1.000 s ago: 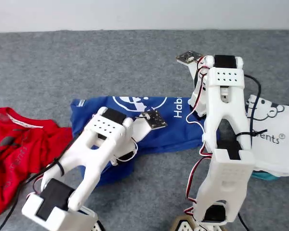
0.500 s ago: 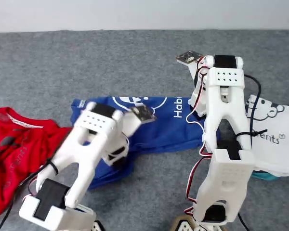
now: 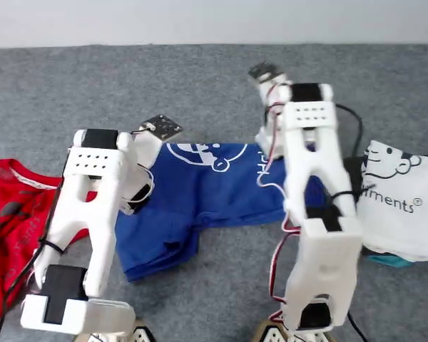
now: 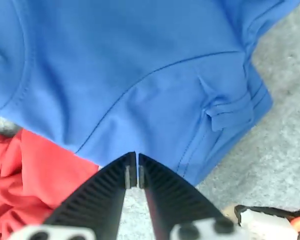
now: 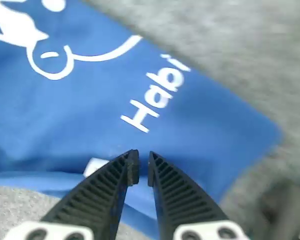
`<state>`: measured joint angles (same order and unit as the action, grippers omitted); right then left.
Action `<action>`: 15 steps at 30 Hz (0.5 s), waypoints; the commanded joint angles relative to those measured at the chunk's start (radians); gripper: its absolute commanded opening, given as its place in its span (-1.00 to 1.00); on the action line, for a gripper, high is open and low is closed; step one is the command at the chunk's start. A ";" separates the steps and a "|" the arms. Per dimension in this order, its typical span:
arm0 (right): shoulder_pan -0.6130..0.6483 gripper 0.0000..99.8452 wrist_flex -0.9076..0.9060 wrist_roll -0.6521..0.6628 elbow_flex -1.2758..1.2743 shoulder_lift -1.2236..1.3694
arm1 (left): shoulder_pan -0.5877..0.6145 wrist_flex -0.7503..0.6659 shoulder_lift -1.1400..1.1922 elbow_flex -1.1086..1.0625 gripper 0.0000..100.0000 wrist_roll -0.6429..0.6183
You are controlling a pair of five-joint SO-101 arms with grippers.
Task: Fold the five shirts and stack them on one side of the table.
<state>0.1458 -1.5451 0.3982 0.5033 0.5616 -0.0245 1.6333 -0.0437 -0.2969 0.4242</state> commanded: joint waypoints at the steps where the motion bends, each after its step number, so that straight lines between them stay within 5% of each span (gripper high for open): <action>1: -0.002 -0.92 0.013 -0.009 0.006 0.070 | 0.011 0.012 -0.048 0.038 -0.97 -0.006; 8: -0.122 -0.92 -0.245 0.049 0.012 0.133 | 0.046 0.014 -0.048 0.041 -0.97 -0.006; 15: -0.254 -0.91 -0.252 0.204 -0.170 -0.113 | 0.153 0.069 -0.048 0.139 -0.97 -0.006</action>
<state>-0.0736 -1.7538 0.5209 0.3836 0.5969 0.0997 1.6655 -0.0437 -0.2294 0.4212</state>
